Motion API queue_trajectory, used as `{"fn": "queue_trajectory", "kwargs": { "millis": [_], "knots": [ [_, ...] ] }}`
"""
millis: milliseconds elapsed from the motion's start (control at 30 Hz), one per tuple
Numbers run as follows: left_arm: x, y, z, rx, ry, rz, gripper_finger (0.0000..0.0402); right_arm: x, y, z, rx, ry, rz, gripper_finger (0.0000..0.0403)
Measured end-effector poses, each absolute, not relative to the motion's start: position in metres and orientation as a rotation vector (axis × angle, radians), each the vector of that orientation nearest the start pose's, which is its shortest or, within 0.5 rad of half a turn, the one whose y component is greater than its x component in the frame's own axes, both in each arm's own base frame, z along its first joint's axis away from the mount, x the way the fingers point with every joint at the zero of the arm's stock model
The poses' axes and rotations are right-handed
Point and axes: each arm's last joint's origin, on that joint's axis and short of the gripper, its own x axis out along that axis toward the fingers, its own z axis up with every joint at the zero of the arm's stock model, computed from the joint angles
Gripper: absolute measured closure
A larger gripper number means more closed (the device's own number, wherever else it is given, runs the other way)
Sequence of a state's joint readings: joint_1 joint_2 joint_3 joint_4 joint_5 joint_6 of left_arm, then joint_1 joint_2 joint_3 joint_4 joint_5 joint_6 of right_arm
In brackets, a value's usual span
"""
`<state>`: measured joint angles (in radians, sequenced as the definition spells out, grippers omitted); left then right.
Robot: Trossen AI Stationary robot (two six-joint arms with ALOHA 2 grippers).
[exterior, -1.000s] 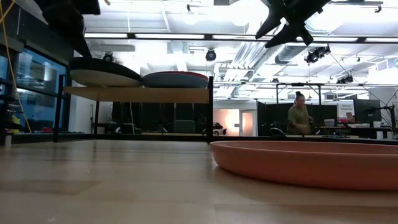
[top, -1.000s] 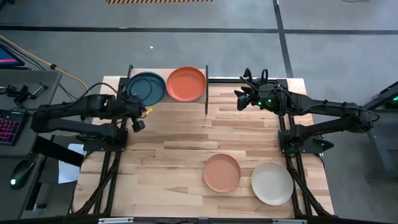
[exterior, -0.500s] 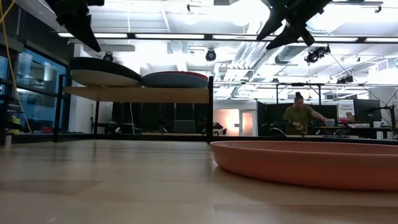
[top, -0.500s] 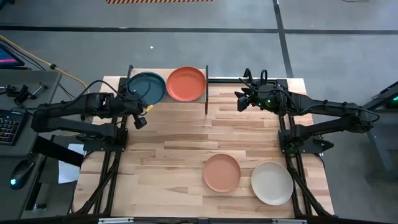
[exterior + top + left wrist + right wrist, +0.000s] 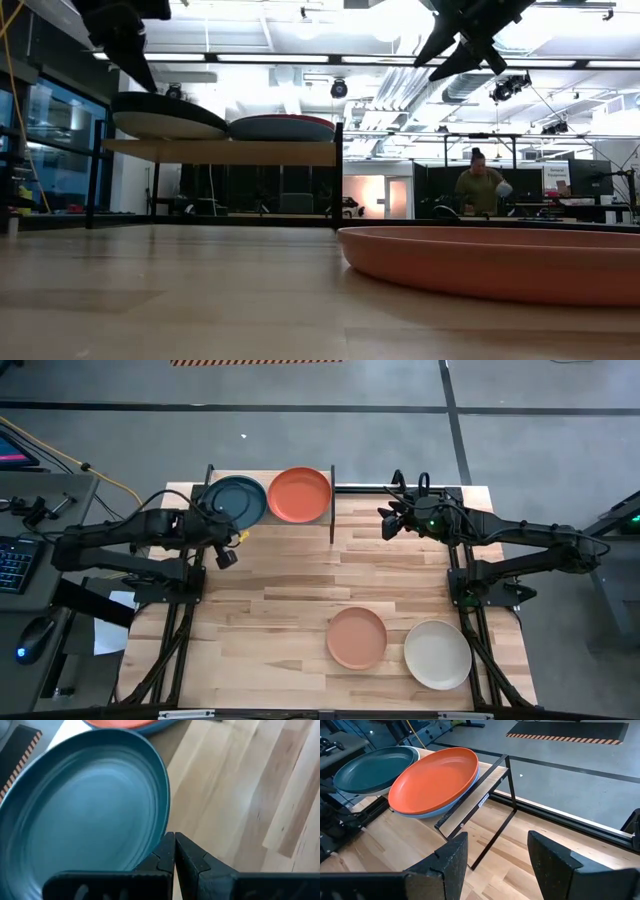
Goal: Place and stack plates onto a shelf
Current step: Stack the dark blue plate on top of the gray plate on the shelf, then stack the light orange plate on top of the orange plate on the shelf
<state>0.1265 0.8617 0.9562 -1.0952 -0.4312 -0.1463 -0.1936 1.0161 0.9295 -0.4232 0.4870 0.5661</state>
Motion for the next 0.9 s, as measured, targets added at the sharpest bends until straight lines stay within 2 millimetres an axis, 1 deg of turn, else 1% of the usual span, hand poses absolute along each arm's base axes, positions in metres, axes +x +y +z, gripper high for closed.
{"fn": "queue_trajectory", "kwargs": {
  "millis": [233, 500, 633, 700, 800, 833, 900],
  "knots": [
    [0.139, 0.031, 0.304, 0.058, 0.991, 0.627, 0.0401, 0.205, -0.054, 0.321, 0.450, 0.315, -0.789, 0.0215],
    [0.146, 0.032, 0.300, 0.065, 1.020, 0.629, 0.0401, 0.205, -0.054, 0.321, 0.447, 0.316, -0.789, 0.0215],
    [0.150, 0.032, 0.302, 0.029, 0.989, 0.598, 0.0401, 0.205, -0.054, 0.321, 0.447, 0.316, -0.789, 0.0215],
    [0.151, 0.031, 0.311, 0.001, 0.947, 0.580, 0.0401, 0.204, -0.054, 0.322, 0.439, 0.318, -0.778, 0.0215],
    [0.153, 0.031, 0.341, -0.032, 0.801, 0.582, 0.0401, 0.201, -0.052, 0.325, 0.439, 0.312, -0.750, 0.0215],
    [0.154, 0.031, 0.351, -0.032, 0.743, 0.572, 0.0401, 0.200, -0.052, 0.326, 0.442, 0.308, -0.737, 0.0215],
    [0.158, 0.031, 0.371, -0.039, 0.564, 0.527, 0.0401, 0.197, -0.051, 0.329, 0.436, 0.303, -0.712, 0.0215]
  ]
}}
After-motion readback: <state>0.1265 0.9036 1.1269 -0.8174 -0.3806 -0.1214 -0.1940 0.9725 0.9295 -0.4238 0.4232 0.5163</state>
